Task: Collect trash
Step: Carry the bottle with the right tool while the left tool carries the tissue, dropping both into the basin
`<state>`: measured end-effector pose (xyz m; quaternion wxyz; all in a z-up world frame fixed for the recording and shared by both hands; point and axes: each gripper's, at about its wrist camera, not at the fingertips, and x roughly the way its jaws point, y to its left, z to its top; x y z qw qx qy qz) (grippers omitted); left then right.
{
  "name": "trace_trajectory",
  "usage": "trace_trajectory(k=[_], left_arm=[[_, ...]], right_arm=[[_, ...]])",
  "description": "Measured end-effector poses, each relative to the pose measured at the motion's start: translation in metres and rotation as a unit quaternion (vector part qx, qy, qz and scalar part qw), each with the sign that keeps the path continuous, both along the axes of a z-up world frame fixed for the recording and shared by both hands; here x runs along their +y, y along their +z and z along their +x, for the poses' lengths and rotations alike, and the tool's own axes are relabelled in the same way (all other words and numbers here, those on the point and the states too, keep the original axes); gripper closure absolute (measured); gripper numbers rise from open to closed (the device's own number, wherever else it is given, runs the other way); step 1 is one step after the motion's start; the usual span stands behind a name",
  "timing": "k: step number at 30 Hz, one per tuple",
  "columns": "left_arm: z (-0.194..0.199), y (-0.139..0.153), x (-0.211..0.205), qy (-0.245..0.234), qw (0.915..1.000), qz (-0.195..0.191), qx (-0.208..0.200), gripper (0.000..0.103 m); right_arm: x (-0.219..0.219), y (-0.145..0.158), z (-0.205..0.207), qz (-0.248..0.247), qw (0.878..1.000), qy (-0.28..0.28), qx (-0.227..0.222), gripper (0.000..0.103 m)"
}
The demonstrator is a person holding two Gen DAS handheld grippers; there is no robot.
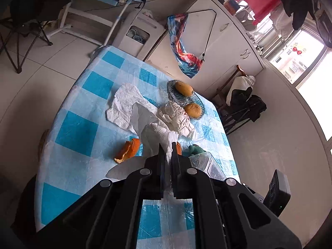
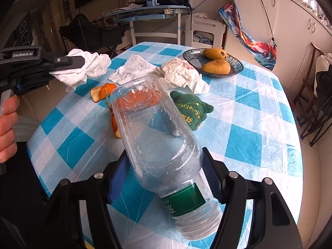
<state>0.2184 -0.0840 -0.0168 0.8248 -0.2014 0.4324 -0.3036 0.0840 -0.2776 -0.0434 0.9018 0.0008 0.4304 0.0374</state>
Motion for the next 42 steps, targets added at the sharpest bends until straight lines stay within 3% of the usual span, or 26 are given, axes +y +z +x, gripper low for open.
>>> trace_trajectory(k=[14,23,28,37,42], left_arm=[[-0.075,0.015,0.046,-0.003,0.9998,-0.004,-0.021,0.097],[-0.123,0.028,0.073,-0.003,0.9993,0.001,-0.039,0.097],[-0.142,0.034,0.087,0.002,0.9991,-0.004,-0.043,0.097],[-0.18,0.043,0.091,-0.01,0.9981,0.0,-0.061,0.097],[-0.197,0.036,0.091,-0.019,0.9985,0.007,-0.051,0.097]], right_arm=[[0.0,0.022,-0.029,0.119,0.992,-0.009,-0.031,0.041],[0.029,0.025,-0.082,0.225,0.974,0.008,-0.036,0.041],[0.064,0.01,-0.109,0.226,0.973,0.04,0.005,0.041],[0.113,-0.025,-0.122,0.128,0.983,0.086,0.1,0.041],[0.099,-0.013,-0.13,0.135,0.988,0.052,0.061,0.031]])
